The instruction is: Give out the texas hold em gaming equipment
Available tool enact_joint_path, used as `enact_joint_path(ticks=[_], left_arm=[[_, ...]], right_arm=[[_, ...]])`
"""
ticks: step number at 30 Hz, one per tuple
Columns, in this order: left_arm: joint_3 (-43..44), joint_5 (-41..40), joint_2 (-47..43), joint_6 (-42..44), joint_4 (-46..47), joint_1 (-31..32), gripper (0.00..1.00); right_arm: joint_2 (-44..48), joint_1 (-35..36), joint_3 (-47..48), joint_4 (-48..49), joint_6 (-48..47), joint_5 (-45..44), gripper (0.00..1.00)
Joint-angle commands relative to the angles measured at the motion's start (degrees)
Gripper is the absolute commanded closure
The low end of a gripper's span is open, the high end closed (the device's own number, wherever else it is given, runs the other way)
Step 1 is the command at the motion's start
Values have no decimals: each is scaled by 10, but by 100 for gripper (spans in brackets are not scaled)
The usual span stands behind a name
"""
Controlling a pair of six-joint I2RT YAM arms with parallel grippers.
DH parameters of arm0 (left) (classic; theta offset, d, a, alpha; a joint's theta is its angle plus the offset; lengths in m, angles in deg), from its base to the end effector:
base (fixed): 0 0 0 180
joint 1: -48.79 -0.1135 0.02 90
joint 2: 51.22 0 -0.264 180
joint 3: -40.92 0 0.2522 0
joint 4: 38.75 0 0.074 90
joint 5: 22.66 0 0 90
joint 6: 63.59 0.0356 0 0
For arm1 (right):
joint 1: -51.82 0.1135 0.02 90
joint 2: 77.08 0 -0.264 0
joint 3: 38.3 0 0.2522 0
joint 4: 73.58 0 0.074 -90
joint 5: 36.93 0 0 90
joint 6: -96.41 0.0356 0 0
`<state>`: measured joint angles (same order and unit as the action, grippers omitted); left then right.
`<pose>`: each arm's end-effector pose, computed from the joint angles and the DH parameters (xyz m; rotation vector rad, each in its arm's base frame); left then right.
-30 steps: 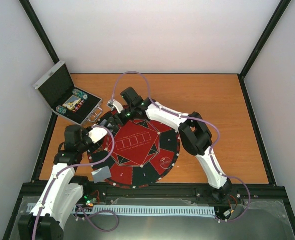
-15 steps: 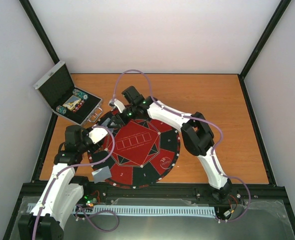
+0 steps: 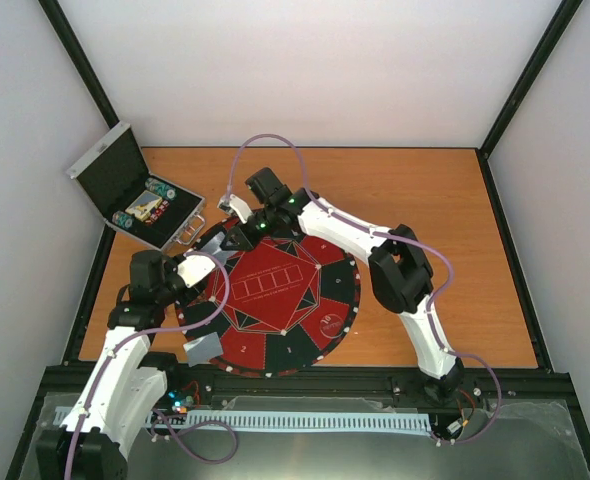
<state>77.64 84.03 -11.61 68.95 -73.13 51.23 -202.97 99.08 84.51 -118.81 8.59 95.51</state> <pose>0.1539 -0.0168 0.2036 0.9825 1.9578 0.0702 0.3171 0.3786 0.2389 -1.2941 2.1580 1.2743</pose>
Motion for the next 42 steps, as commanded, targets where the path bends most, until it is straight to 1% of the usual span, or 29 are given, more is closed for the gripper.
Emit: enact_joint_path(ticks=[1,3,9,16,20,24,28,32,36,38,42], left_arm=[[6,8,-6,-7,28,2,46],[5,8,-6,-8,27,3,46],[2,7,-7,-10,28,3,46],[0,6,-8,-11,33,3,46],[-1,5,-9,-14,33,3,46],[-5,-5,-12,-36,41,2,46],[-16,-23,-20,-60,52,2,46],[-22,-50,-27,-84,66,0,46],[-25,-67,-29,-102,76,-5,46],[-28,-74,-31,-108,81,-6,46],[-37,-83,-45,-118,97,-7,46]], right_arm=[[25,-2,12,-25,-16,-23,93],[28,-2,17,-34,-23,-31,97],[47,-3,22,-59,-39,-42,97],[82,-14,13,-57,-43,-20,97],[107,-31,-9,-35,-27,9,97],[158,-64,-70,26,17,16,97],[222,-106,-190,133,111,12,97],[254,-119,-284,150,133,-53,97],[253,-93,-367,180,169,-57,97],[240,-64,-383,179,178,-61,97],[200,1,-396,229,236,-27,97]])
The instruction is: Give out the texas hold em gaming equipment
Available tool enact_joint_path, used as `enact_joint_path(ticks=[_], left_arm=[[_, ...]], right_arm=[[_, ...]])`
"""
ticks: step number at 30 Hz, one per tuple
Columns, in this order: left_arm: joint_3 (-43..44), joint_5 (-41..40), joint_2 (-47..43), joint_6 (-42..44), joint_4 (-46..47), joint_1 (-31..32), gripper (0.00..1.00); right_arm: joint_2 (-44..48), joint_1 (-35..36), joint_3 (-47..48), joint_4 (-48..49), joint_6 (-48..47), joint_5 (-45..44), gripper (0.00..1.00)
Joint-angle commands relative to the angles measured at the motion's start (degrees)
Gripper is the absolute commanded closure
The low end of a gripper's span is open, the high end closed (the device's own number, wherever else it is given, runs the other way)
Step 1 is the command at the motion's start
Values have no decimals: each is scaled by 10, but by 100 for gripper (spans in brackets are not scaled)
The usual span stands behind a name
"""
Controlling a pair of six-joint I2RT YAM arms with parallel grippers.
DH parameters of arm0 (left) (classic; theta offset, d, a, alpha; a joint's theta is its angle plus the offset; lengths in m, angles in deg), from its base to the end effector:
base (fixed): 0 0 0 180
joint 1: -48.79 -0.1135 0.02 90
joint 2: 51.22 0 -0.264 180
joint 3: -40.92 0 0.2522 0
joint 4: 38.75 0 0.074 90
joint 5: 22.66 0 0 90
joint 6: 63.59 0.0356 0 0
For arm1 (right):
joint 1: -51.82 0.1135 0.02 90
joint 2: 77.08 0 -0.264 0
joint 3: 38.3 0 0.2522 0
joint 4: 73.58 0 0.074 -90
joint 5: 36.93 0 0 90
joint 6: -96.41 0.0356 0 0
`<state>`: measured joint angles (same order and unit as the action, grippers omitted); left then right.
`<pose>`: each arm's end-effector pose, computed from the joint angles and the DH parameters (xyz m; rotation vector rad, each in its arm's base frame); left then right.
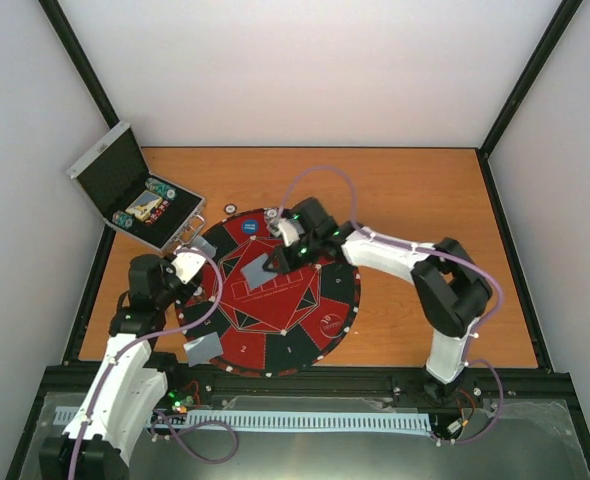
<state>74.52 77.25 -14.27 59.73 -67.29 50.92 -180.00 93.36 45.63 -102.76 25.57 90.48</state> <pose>0.1531 -0.0118 0.1998 0.7423 1.9872 0.1395 0.2744 0.2720 0.2125 -0.8203 2.4429 1.2402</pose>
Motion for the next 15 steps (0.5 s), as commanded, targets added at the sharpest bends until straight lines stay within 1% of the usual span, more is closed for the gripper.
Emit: enact_joint_path(ticks=[1,4,6,7,9,12,13,15], left_arm=[[-9,-15,-24,-26,43,-4,46],[-10,-22,-34,-27,45,-4,46],[-7,-21,-34,-31,42,-7,46],[-5,-20,-34,-33,42,-10,46],[-2,-16,-32,-37,40,-14,46],[-2,-13,-29,-39,41,-16,46],[-3,-13,-28,-37,42,-17,46],[-2,-12,-28,-37,40,-18,46]], right_arm=[[-38,72,-6,86,83,30,97],[-62,109,-14,146,149,36,97],[-83,125,-28,213,204,51,97],[-94,131,-26,224,222,52,97],[-119,135,-21,233,261,55,97],[-132,137,-41,309,347,56,97],[-134,142,-42,318,362,52,97],[-137,158,-29,303,361,42,97]])
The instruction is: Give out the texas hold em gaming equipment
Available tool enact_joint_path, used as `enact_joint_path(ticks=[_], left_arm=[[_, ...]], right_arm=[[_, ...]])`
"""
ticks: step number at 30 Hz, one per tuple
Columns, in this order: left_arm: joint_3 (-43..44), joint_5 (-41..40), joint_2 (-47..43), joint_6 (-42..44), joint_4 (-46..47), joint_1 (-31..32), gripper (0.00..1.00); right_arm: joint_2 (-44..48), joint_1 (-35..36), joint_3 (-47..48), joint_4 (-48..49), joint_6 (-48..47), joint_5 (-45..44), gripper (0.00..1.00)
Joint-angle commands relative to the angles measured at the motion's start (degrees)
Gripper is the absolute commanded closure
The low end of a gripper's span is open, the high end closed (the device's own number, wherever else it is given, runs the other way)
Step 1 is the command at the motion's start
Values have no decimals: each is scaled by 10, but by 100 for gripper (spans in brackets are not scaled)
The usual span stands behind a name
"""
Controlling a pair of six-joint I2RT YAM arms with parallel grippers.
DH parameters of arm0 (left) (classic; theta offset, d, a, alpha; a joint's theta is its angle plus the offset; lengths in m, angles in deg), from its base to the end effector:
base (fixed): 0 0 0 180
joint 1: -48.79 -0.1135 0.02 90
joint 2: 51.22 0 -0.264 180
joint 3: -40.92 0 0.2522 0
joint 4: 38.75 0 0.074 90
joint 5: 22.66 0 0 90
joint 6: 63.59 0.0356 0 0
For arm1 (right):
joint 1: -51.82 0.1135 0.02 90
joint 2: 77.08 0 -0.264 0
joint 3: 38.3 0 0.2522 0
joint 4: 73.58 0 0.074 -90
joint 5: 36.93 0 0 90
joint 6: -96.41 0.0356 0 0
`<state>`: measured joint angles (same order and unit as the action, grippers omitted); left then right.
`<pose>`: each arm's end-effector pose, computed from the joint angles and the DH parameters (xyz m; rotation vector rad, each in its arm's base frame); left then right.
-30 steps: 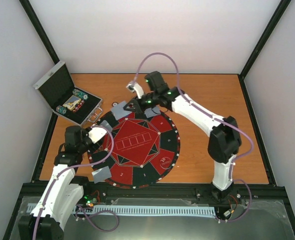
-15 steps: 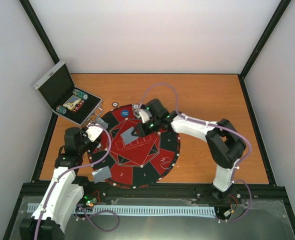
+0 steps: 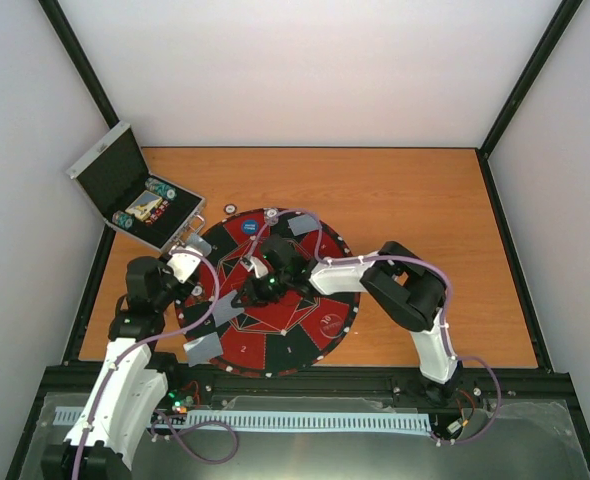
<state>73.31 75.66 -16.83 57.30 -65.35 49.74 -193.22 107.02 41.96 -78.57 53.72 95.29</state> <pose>0.1500 -0.0076 0.2015 0.6527 1.9630 0.1718 0.2181 0.3557 0.1370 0.6474 -2.6057 -1.5815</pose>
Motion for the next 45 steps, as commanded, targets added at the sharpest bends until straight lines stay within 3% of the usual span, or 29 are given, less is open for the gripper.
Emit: enact_joint_path(ticks=[1,19,31,42,45], left_arm=[[10,5,-3,-12,20,-7,46],[15,14,-11,-8,8,-26,47],[13,17,-17,-5,10,-27,47],[14,21,-15,-5,8,-26,47],[15,22,-15,-6,8,-26,47]], right_arm=[[-6,28,14,54,77,-8,97],[-85,90,59,93,193,11,97],[-108,97,55,111,221,17,97],[-61,96,42,59,175,-17,75],[-40,95,40,30,151,-37,59]])
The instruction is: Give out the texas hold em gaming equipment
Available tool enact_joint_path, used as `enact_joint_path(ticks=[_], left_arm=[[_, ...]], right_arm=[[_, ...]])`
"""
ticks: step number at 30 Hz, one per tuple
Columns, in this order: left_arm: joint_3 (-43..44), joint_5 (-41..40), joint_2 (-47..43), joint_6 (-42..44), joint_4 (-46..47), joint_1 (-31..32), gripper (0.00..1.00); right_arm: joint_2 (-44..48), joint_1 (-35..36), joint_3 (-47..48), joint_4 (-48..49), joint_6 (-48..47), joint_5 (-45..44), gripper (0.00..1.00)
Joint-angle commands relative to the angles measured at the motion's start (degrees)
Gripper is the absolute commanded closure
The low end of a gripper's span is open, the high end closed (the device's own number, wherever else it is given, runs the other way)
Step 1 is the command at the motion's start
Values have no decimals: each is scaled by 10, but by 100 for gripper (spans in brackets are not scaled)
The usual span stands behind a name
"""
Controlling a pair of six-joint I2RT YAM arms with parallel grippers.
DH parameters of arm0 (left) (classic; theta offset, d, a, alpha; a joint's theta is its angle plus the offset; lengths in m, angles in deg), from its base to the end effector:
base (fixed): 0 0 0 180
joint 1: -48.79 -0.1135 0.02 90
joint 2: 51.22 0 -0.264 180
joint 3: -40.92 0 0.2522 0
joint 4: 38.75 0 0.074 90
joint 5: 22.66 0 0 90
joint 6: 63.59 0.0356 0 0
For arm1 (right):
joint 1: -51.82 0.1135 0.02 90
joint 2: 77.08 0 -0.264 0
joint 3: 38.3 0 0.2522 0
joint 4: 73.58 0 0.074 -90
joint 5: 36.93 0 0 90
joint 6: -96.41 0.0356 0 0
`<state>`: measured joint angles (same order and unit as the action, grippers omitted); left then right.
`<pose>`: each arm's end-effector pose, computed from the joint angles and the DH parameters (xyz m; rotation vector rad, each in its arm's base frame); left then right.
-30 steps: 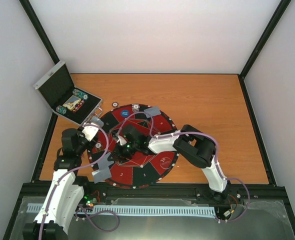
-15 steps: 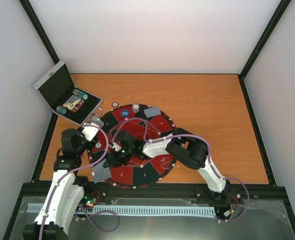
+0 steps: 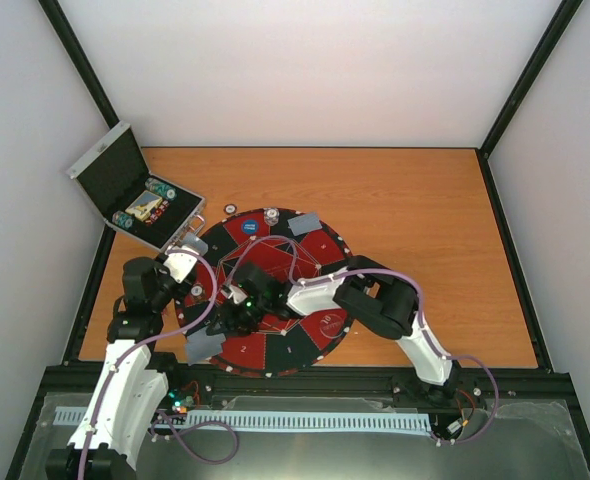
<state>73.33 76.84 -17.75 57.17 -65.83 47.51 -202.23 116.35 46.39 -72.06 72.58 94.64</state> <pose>0.1482 -0.0026 0.2030 0.6223 1.9629 0.1758 0.1688 0.4093 0.1025 0.4109 -2.4671 -1.4579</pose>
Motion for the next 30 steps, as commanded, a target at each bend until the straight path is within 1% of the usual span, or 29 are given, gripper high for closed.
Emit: enact_joint_path(ticks=[1,9,14,16,20,23,30], left_arm=[[15,11,-6,-5,13,-4,47],[14,14,-7,-3,13,-4,47],[15,16,-9,-3,12,-4,47],[15,15,-10,-3,12,-4,47],[14,17,-10,-2,13,-4,47],[14,17,-11,-1,14,-4,47],[13,19,-14,-1,14,-4,47]], right_arm=[[55,1,-6,-40,-41,-35,54],[94,-1,-26,-74,-59,-72,29],[84,0,-21,-81,-57,-66,20],[74,-1,-18,-77,-50,-56,14],[46,4,7,-82,-47,-33,13],[32,11,35,-101,-64,-24,13],[35,15,47,-123,-77,-31,13]])
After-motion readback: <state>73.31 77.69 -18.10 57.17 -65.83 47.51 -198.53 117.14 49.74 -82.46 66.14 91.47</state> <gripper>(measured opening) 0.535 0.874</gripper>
